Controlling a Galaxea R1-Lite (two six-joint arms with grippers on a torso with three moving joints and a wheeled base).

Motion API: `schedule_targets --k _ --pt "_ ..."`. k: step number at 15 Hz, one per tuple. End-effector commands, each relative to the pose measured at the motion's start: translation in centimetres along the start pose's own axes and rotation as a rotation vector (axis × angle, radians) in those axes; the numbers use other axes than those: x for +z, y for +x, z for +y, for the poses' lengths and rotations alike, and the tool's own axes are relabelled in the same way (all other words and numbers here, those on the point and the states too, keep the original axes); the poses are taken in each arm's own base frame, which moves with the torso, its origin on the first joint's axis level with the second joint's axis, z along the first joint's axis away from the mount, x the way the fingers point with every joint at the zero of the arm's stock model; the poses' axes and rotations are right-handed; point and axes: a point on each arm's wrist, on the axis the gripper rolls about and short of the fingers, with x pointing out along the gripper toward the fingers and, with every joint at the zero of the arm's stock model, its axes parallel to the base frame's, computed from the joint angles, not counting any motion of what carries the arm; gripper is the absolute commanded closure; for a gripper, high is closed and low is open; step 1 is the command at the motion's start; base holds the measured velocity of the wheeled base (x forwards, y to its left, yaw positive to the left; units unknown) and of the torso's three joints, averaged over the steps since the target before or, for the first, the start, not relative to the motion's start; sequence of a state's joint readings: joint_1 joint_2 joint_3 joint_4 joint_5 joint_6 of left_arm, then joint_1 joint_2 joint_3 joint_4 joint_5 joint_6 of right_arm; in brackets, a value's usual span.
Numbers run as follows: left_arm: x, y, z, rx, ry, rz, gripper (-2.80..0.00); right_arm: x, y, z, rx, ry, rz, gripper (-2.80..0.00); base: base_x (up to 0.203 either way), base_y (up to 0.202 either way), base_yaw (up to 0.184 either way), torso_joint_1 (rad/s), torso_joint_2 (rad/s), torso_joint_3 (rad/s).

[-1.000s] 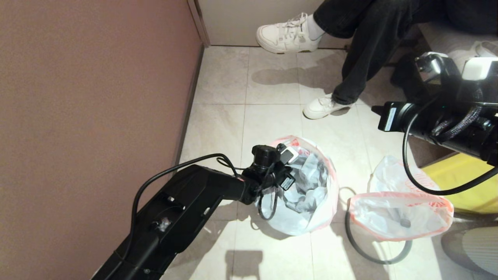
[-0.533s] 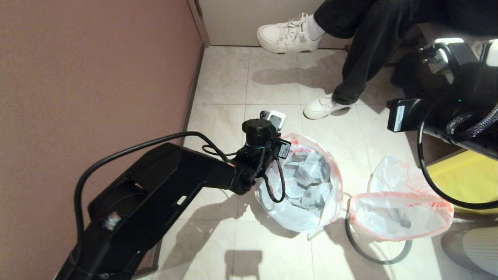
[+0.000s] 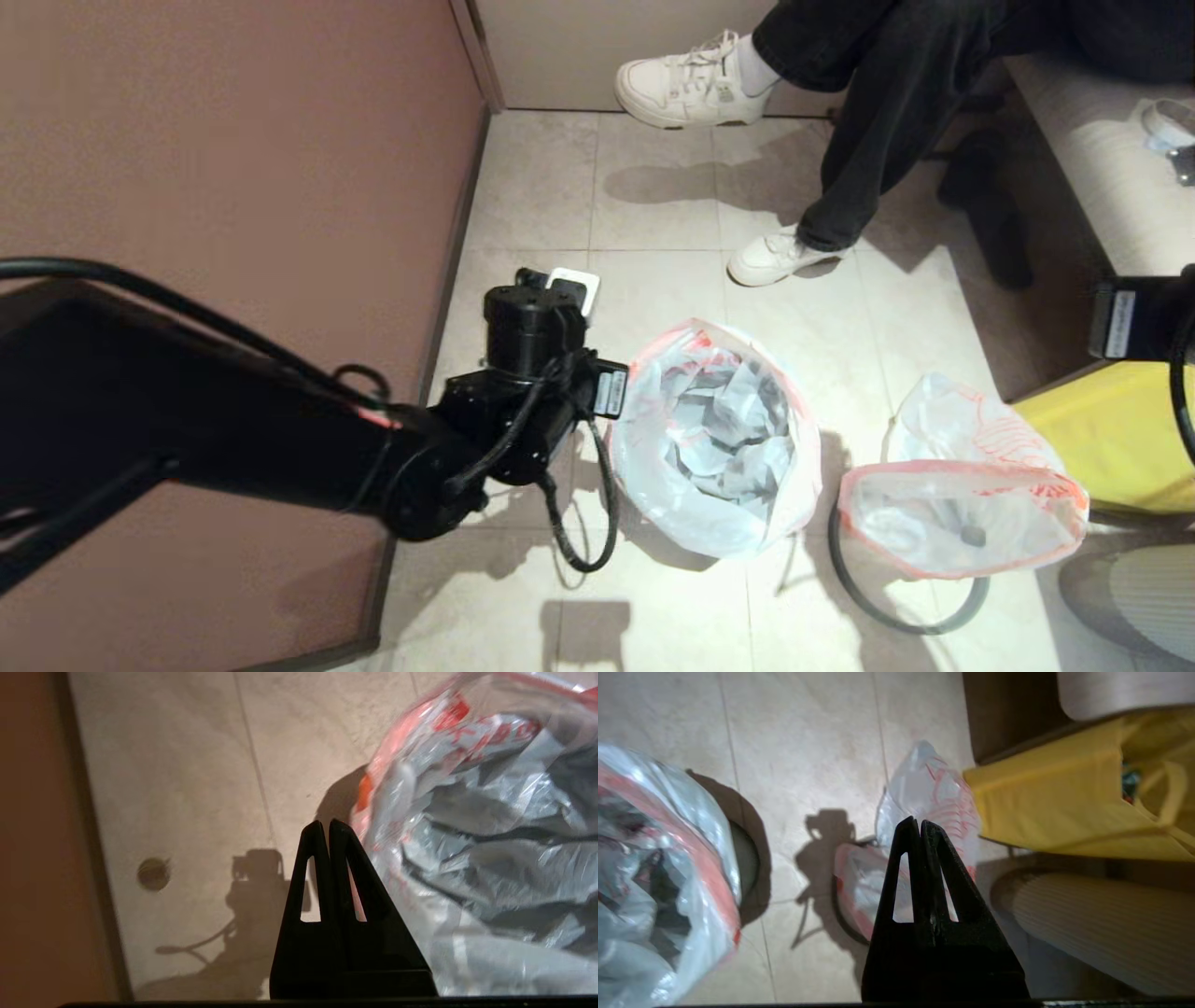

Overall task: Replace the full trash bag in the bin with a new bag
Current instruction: Place the trash can ring on the trash can

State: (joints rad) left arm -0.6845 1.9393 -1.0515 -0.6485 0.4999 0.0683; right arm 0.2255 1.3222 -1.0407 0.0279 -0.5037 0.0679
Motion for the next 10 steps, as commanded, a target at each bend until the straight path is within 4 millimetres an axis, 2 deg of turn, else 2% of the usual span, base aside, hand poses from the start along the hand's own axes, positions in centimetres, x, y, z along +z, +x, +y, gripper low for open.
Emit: schedule_targets --k 1,3,5,7,8,10 --pt "1.4 -4.8 2.5 0.015 -0.023 -0.039 0.00 -1.3 -3.2 -3.2 -0.086 0.020 0.012 0.00 0.000 0.000 0.000 0.000 0.00 0.000" --pt "-0.4 -7.5 3.8 0.053 -0.002 0.008 0.00 -3.8 -4.4 -5.5 -0.228 0.035 0.122 0.00 0.000 0.000 0.000 0.000 0.00 0.000" --pt "-1.7 -7.7 4.9 0.235 0.015 0.056 0.00 -5.9 -5.6 -7.2 -0.366 0.053 0.165 0.00 0.000 0.000 0.000 0.000 0.00 0.000" --pt "-2.7 -6.8 7.1 0.474 0.018 0.105 0.00 -8.2 -6.6 -8.5 -0.491 0.076 0.195 0.00 0.000 0.000 0.000 0.000 0.00 0.000" --pt "-2.4 -7.0 8.3 0.568 0.005 0.103 0.00 -8.6 -7.7 -8.9 -0.524 0.109 0.165 0.00 0.000 0.000 0.000 0.000 0.00 0.000" --pt "-0.4 -9.9 10.1 0.632 -0.032 0.037 0.00 -9.2 -10.8 -9.8 -0.597 0.170 0.099 0.00 0.000 0.000 0.000 0.000 0.00 0.000"
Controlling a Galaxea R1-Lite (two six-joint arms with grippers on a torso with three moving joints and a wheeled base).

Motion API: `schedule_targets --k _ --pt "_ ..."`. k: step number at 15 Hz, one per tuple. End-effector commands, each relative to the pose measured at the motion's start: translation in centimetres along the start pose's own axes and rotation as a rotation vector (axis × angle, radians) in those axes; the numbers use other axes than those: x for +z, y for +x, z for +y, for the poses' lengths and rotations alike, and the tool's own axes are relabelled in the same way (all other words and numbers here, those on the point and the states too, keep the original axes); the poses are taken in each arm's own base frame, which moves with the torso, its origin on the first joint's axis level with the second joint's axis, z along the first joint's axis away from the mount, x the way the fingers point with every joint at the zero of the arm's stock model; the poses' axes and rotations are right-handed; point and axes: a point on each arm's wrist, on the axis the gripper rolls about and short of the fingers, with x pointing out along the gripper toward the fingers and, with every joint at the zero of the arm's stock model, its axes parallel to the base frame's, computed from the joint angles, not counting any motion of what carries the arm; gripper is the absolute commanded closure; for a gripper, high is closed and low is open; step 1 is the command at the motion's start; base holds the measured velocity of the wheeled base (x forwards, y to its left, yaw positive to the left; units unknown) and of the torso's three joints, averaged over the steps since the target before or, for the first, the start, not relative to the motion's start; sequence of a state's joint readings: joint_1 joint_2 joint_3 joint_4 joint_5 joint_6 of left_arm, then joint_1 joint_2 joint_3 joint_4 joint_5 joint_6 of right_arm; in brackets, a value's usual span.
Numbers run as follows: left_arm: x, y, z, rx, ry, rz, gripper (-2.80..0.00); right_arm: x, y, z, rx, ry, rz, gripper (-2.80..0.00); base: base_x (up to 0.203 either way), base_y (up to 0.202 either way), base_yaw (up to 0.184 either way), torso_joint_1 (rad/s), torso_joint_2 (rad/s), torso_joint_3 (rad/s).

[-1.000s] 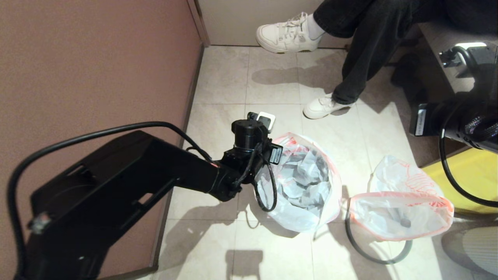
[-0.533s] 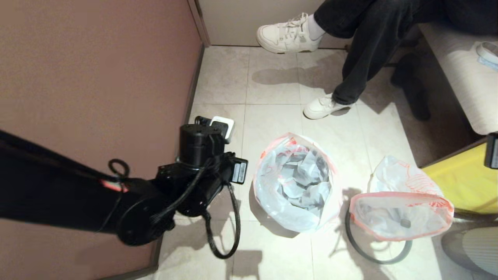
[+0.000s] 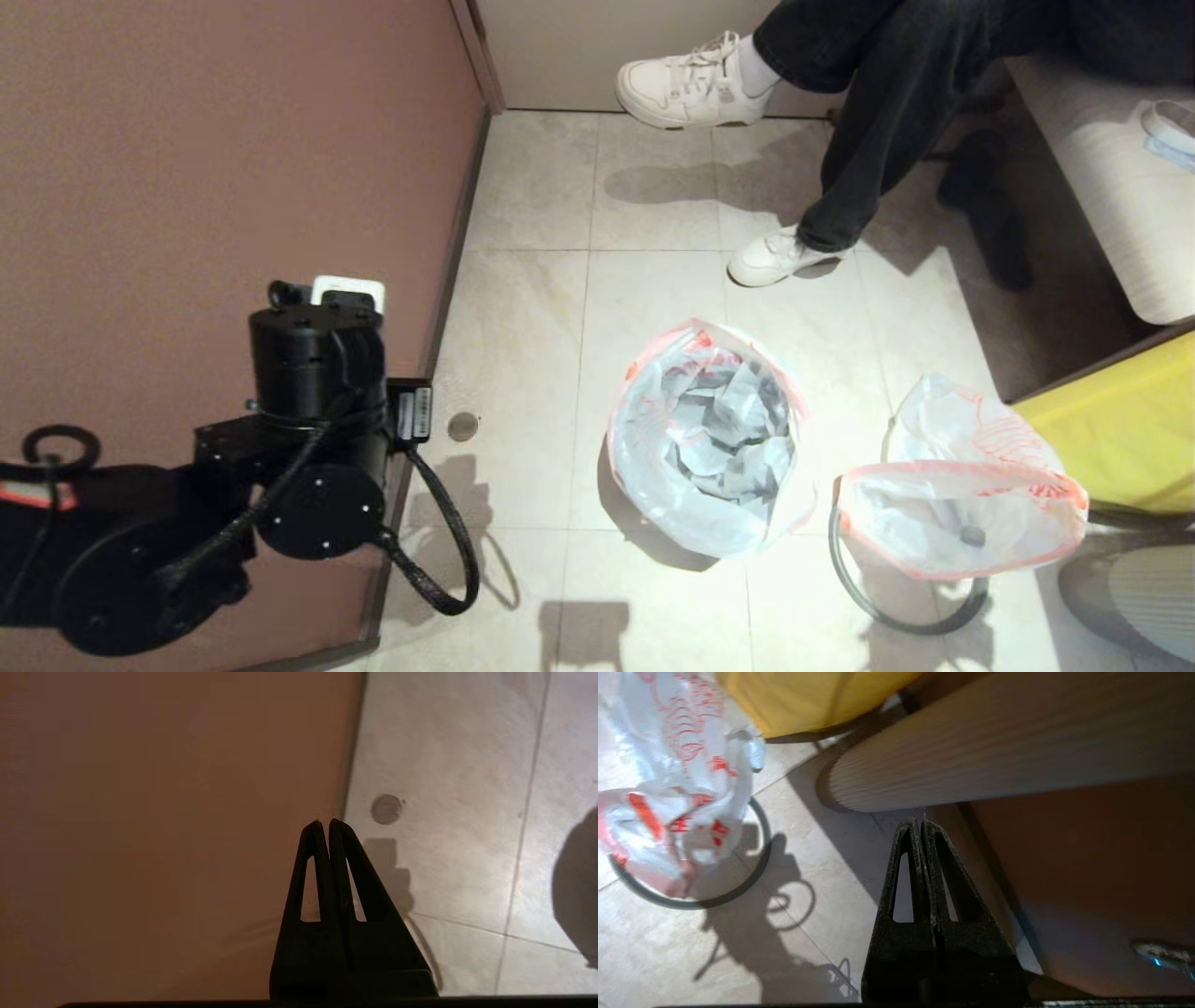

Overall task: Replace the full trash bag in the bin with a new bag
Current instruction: Place the trash can ring on the trash can

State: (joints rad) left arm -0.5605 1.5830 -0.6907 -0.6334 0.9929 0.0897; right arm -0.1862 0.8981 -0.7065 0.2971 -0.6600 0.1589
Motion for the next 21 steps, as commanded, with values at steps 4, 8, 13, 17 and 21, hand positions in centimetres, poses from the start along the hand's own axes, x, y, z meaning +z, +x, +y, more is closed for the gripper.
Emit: schedule_targets --k 4,8,13,17,21 --pt "0.8 -5.6 8.1 0.003 -0.134 -0.121 0.00 -3.7 -5.4 -4.9 -0.039 0.114 -0.089 0.00 0.000 0.000 0.000 0.000 0.00 0.000" --pt "-4.0 -8.3 11.8 -0.041 -0.071 -0.132 0.00 -7.3 -8.4 -7.2 -0.004 0.105 -0.112 0.00 0.000 0.000 0.000 0.000 0.00 0.000" --pt "-5.6 -9.6 15.6 0.108 -0.085 -0.162 0.00 -8.9 -10.1 -8.4 0.007 0.103 -0.125 0.00 0.000 0.000 0.000 0.000 0.00 0.000" --pt "-7.1 -11.9 18.9 0.261 -0.178 -0.227 0.00 -9.0 -10.1 -8.2 0.082 0.094 -0.113 0.00 0.000 0.000 0.000 0.000 0.00 0.000" --pt "-10.2 -14.9 21.0 0.297 -0.230 -0.342 0.00 -9.3 -10.0 -7.9 0.170 0.002 -0.091 0.00 0.000 0.000 0.000 0.000 0.00 0.000"
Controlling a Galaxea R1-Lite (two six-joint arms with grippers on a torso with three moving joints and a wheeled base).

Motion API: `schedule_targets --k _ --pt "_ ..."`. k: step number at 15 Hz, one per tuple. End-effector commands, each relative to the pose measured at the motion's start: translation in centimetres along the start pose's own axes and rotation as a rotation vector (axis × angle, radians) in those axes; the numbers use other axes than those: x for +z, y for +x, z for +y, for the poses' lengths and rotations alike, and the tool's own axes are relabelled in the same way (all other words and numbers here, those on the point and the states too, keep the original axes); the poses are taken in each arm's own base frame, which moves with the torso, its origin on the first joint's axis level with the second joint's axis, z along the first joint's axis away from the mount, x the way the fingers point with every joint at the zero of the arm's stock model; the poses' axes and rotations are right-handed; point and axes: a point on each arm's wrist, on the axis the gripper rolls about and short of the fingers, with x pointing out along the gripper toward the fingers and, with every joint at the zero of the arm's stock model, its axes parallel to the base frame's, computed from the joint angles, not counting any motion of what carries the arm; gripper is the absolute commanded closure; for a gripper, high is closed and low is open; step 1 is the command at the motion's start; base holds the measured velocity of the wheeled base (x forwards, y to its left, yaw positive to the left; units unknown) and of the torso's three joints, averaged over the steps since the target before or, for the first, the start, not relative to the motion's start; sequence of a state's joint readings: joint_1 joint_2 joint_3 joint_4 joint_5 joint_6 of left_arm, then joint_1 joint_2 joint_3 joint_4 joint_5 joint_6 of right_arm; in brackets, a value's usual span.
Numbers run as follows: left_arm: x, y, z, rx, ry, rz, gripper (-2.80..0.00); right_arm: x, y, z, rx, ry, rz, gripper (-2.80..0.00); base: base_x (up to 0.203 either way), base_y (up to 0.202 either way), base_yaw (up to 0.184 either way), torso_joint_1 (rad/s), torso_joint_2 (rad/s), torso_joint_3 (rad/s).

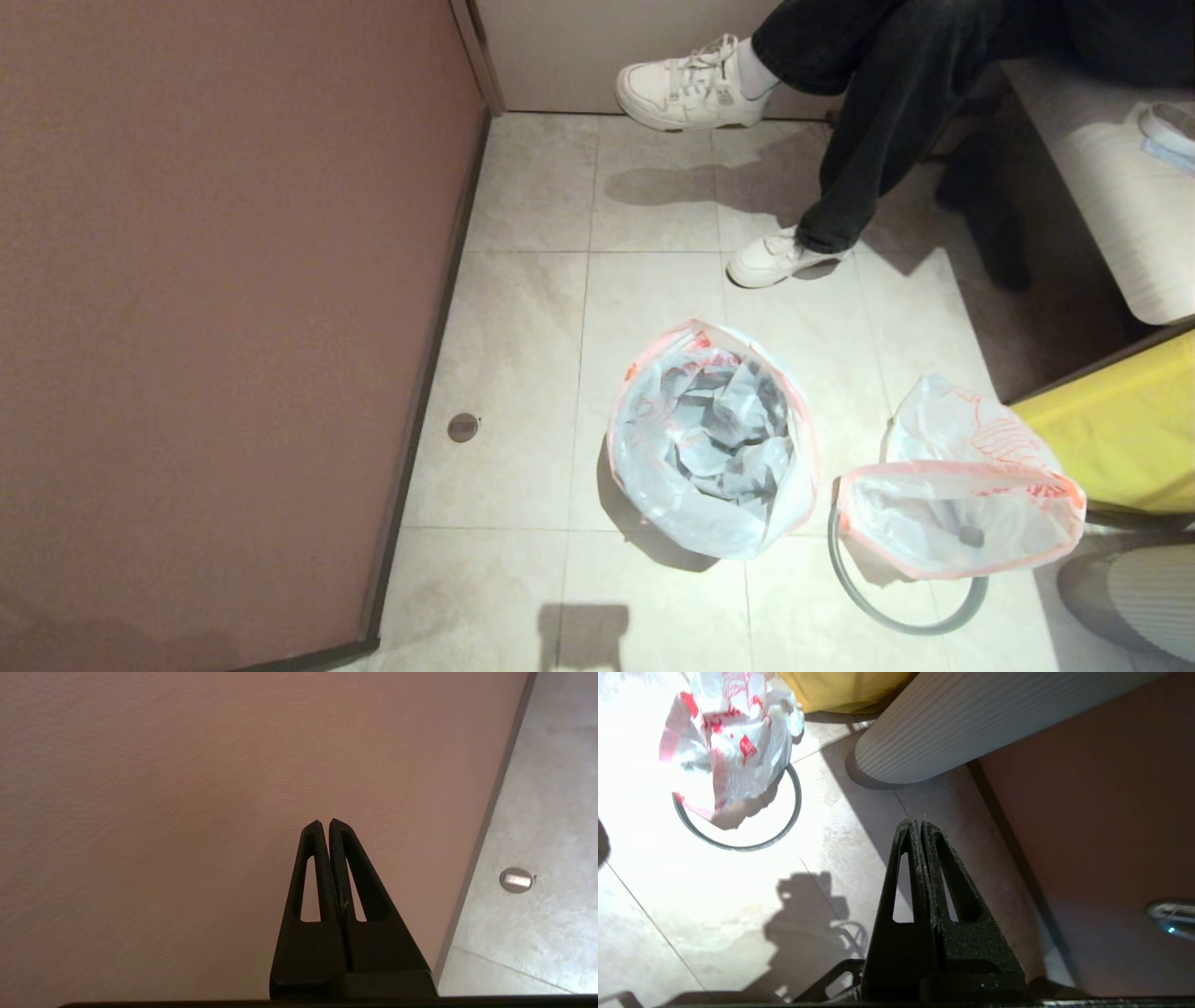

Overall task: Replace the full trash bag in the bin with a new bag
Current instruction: Place the trash can ring on the trash can

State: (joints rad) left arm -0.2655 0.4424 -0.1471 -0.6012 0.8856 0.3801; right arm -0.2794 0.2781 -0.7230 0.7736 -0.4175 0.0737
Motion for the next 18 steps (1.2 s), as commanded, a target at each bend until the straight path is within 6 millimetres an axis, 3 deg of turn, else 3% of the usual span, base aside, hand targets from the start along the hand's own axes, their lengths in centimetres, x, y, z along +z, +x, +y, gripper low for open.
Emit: schedule_targets --k 1,5,9,12,15,18 --pt "-0.7 -1.7 1.8 0.021 -0.076 -0.080 0.00 0.0 0.1 0.1 0.011 -0.059 0.011 0.00 0.000 0.000 0.000 0.000 0.00 0.000" --pt "-2.4 -1.9 0.2 -0.377 -0.061 -0.149 0.00 -0.5 1.0 0.4 0.027 -0.152 0.013 0.00 0.000 0.000 0.000 0.000 0.00 0.000" --pt "-4.5 -2.7 -1.0 -0.827 -0.348 0.190 0.00 -0.4 1.5 0.7 0.066 -0.139 -0.021 0.00 0.000 0.000 0.000 0.000 0.00 0.000" --pt "-7.6 -3.2 -1.7 -0.838 -0.325 0.312 0.00 0.4 0.7 0.4 0.074 -0.096 -0.063 0.00 0.000 0.000 0.000 0.000 0.00 0.000" --pt "-8.4 -3.4 -1.7 -0.827 -0.347 0.419 0.00 1.5 -0.3 0.1 0.119 -0.044 -0.115 0.00 0.000 0.000 0.000 0.000 0.00 0.000" --pt "-8.3 -3.3 -1.7 -0.775 -0.299 0.376 0.00 2.0 -0.8 0.0 0.123 -0.031 -0.142 0.00 0.000 0.000 0.000 0.000 0.00 0.000"
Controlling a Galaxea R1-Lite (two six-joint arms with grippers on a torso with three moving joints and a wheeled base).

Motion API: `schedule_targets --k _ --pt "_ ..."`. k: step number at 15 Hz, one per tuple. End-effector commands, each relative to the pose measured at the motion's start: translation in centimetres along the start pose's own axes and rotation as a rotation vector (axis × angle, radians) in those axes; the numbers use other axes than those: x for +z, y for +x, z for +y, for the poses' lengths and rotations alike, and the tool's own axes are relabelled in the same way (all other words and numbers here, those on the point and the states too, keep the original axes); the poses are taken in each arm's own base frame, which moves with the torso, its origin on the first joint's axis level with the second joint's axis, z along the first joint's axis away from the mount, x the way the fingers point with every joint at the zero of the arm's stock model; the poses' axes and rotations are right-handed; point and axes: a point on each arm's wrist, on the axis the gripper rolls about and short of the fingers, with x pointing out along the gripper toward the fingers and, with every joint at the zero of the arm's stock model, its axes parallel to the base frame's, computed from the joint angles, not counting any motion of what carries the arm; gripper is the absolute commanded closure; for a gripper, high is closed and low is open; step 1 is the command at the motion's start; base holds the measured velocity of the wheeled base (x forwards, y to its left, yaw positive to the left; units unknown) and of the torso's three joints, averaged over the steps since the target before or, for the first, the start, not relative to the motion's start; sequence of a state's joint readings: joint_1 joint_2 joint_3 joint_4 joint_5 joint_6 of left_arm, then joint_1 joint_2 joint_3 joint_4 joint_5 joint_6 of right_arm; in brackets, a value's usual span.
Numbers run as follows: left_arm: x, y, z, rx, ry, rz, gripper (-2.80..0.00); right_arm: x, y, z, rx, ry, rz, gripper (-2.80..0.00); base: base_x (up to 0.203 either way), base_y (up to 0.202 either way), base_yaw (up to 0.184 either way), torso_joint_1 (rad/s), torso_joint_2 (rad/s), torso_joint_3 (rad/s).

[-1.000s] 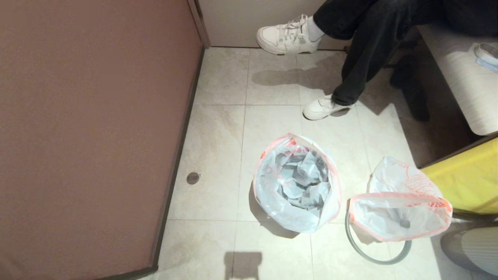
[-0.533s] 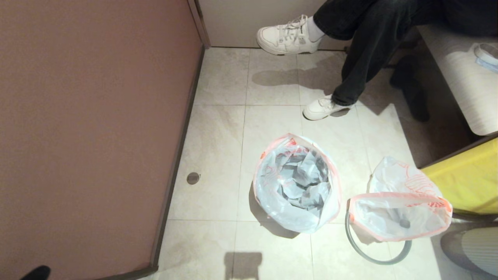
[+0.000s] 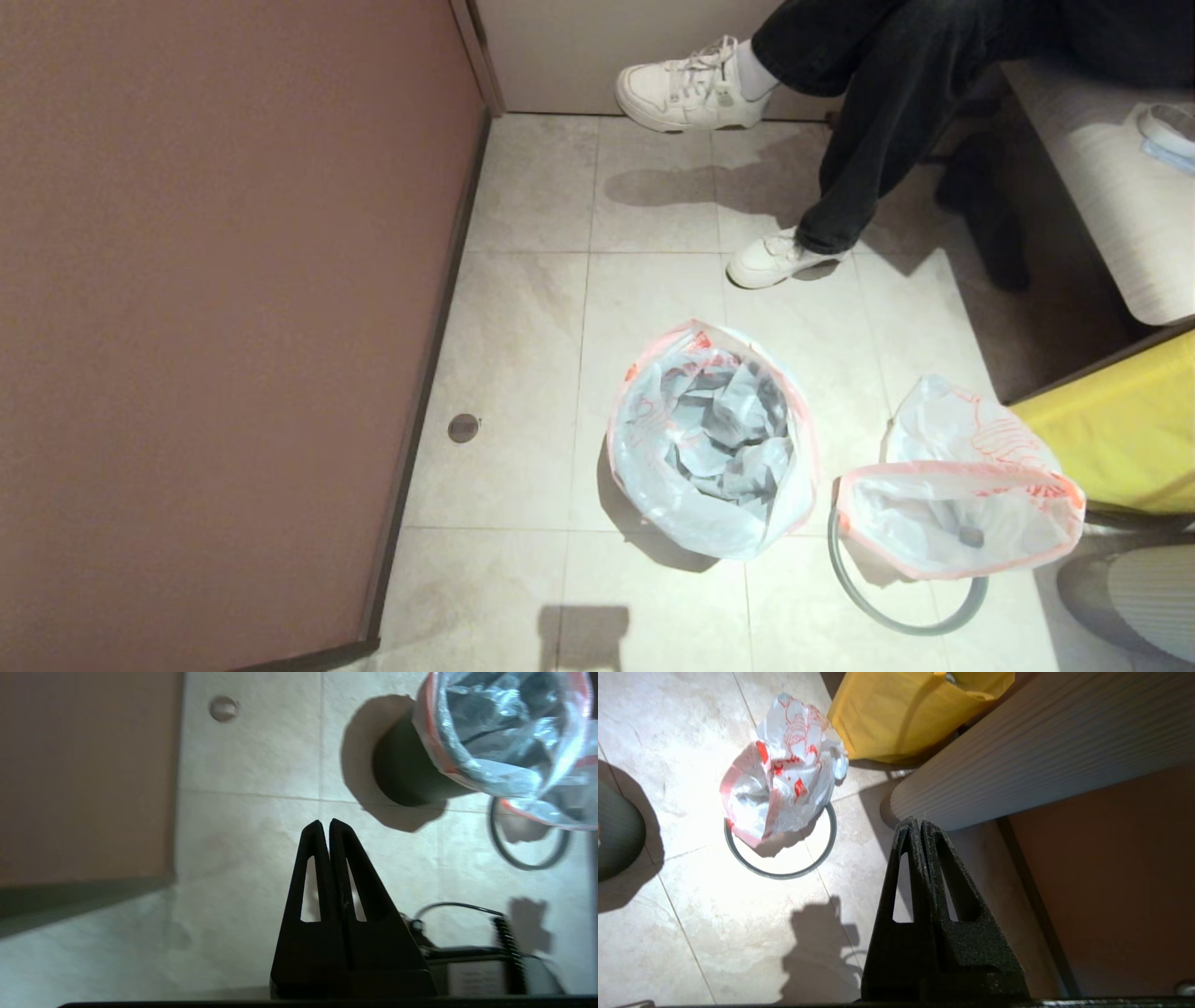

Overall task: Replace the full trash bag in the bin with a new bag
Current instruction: Place the trash can ring on the trash can

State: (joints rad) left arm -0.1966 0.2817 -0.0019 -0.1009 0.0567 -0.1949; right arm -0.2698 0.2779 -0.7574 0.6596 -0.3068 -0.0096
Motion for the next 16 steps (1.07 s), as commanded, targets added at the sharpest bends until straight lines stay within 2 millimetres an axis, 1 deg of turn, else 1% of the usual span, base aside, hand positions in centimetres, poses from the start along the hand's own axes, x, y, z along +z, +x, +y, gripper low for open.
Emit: schedule_targets --k 1,2,4,5,7,10,12,13,15,16 --pt "0.2 0.1 0.0 0.044 0.075 -0.017 0.00 0.6 -0.4 -0.1 0.002 0.004 -0.021 0.00 0.000 0.000 0.000 0.000 0.00 0.000" --pt "0.1 0.1 0.0 0.043 0.107 -0.014 0.00 0.7 -0.5 -0.1 0.028 0.002 -0.029 0.00 0.000 0.000 0.000 0.000 0.00 0.000" --pt "-0.2 0.1 -0.2 -0.065 0.119 0.027 0.00 0.8 -0.6 0.1 0.089 -0.039 -0.035 0.00 0.000 0.000 0.000 0.000 0.00 0.000" --pt "-0.2 0.1 -0.2 -0.086 0.123 0.029 0.00 0.8 -0.6 0.2 0.105 -0.050 -0.038 0.00 0.000 0.000 0.000 0.000 0.00 0.000" --pt "-0.3 0.1 0.0 -0.002 0.164 0.029 0.00 1.1 -0.8 0.2 0.107 -0.058 -0.057 0.00 0.000 0.000 0.000 0.000 0.00 0.000" --pt "-0.5 0.1 0.0 -0.022 0.203 0.052 0.00 2.4 -1.4 0.1 0.143 -0.073 -0.099 0.00 0.000 0.000 0.000 0.000 0.00 0.000" --pt "-0.5 0.0 -0.2 -0.097 0.199 0.055 0.00 3.7 -0.9 0.3 0.174 -0.085 -0.086 0.00 0.000 0.000 0.000 0.000 0.00 0.000" --pt "-0.3 0.0 -0.3 -0.114 0.200 0.039 0.00 4.9 -0.9 0.3 0.193 -0.084 -0.100 0.00 0.000 0.000 0.000 0.000 0.00 0.000" --pt "-0.3 0.0 -0.3 -0.115 0.196 0.038 0.00 7.2 -1.0 0.3 0.235 -0.068 -0.131 0.00 0.000 0.000 0.000 0.000 0.00 0.000" --pt "-0.3 0.0 -0.3 -0.115 0.194 0.038 0.00 8.0 -1.3 0.3 0.266 -0.058 -0.151 0.00 0.000 0.000 0.000 0.000 0.00 0.000"
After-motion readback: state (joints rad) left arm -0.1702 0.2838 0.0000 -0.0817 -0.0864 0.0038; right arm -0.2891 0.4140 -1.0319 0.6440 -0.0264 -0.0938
